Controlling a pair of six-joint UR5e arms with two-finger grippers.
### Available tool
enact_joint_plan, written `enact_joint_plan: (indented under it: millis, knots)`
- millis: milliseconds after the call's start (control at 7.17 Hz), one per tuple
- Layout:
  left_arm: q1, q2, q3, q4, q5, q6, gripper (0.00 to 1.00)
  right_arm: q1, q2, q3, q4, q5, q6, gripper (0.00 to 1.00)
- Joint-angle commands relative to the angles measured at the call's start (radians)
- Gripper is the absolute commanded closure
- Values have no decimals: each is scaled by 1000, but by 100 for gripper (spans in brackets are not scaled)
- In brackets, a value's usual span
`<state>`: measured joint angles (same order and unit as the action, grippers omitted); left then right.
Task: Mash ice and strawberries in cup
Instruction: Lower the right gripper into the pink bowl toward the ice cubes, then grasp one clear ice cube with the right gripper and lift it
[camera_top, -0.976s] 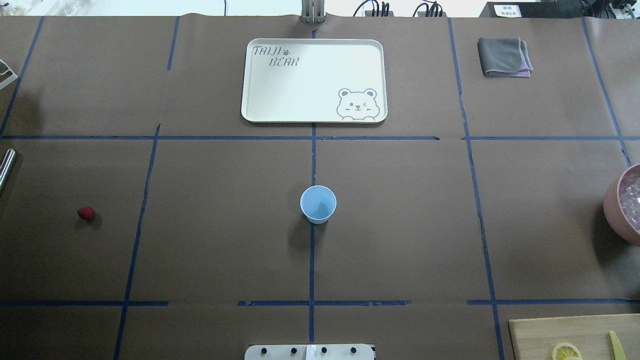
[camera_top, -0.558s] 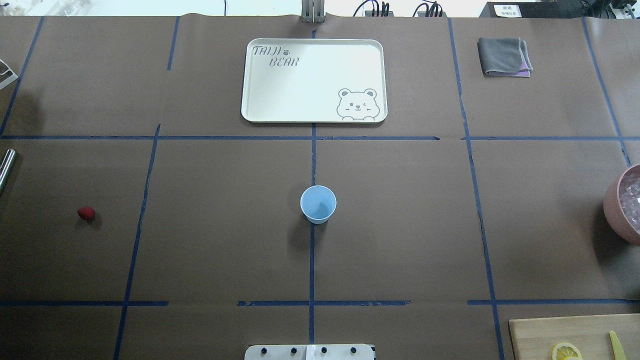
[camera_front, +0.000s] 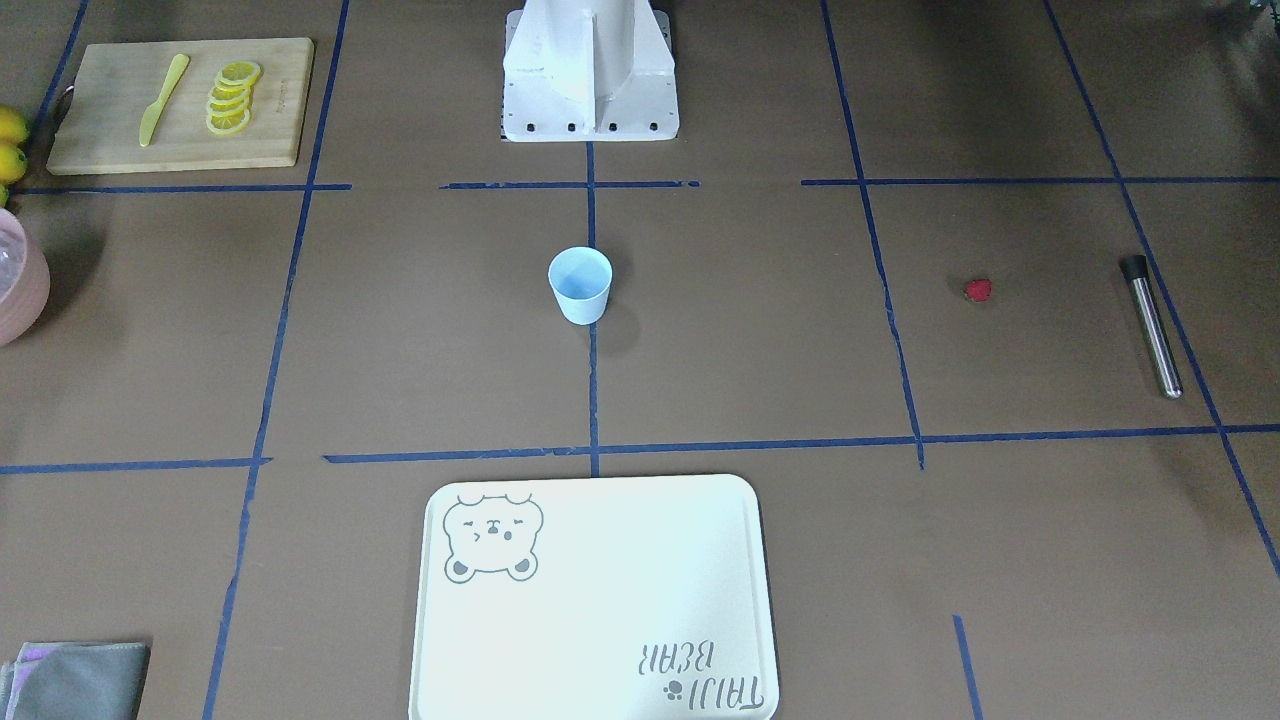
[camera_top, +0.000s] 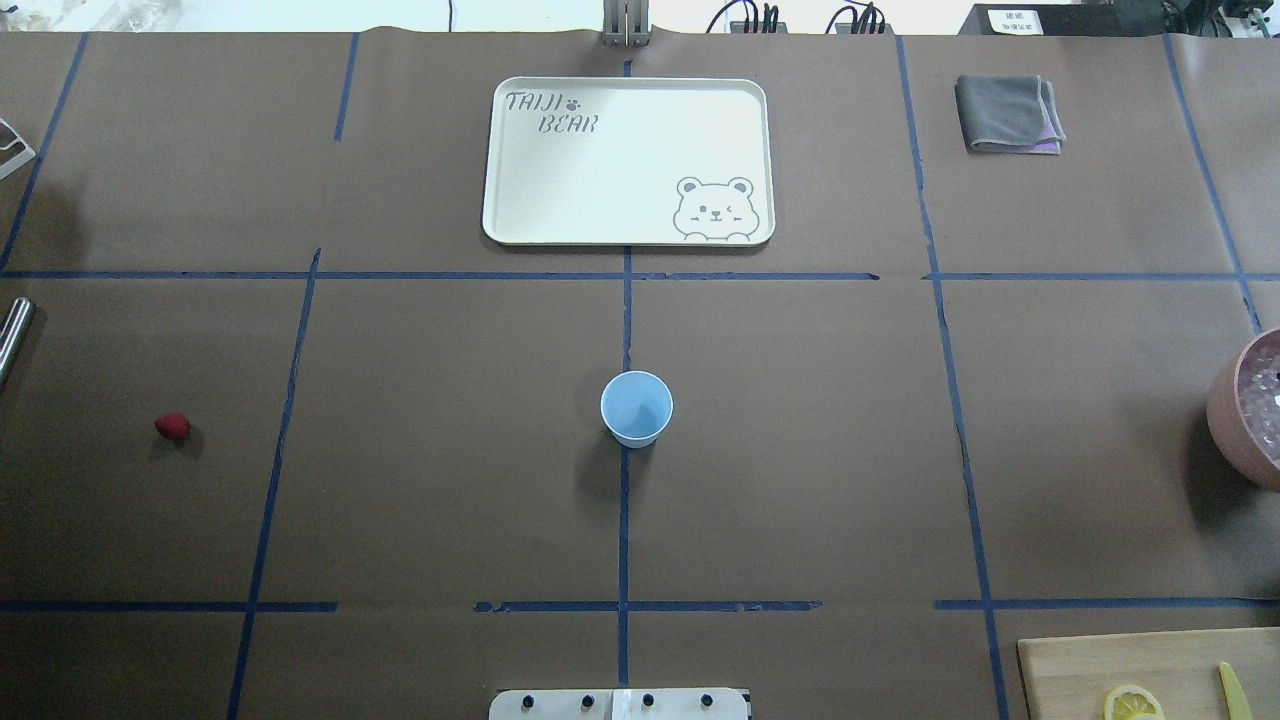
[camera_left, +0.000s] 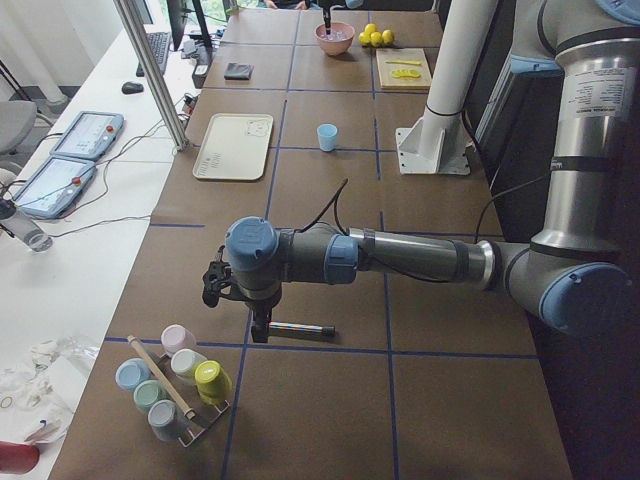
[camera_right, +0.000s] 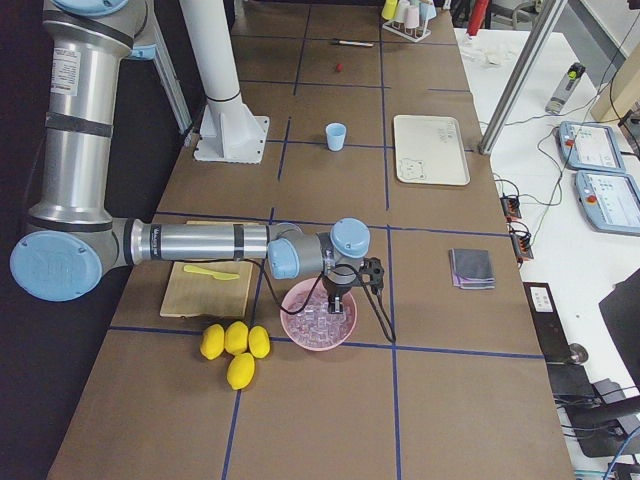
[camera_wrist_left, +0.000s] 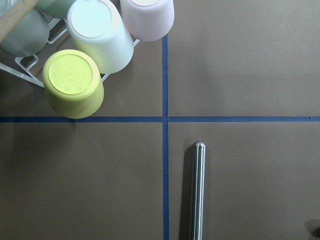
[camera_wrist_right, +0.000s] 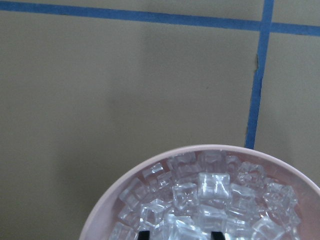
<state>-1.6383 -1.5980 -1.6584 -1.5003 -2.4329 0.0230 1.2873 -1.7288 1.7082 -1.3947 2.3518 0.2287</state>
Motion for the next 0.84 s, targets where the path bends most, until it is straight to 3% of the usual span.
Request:
enact_joint_plan:
  millis: [0,697]
  knots:
    - [0,0,0,0,0,0,0,-3,0,-12,0,0,-2,48]
    - [0,-2,0,0,0,0,0,-17,0,-19,-3,0,0,48]
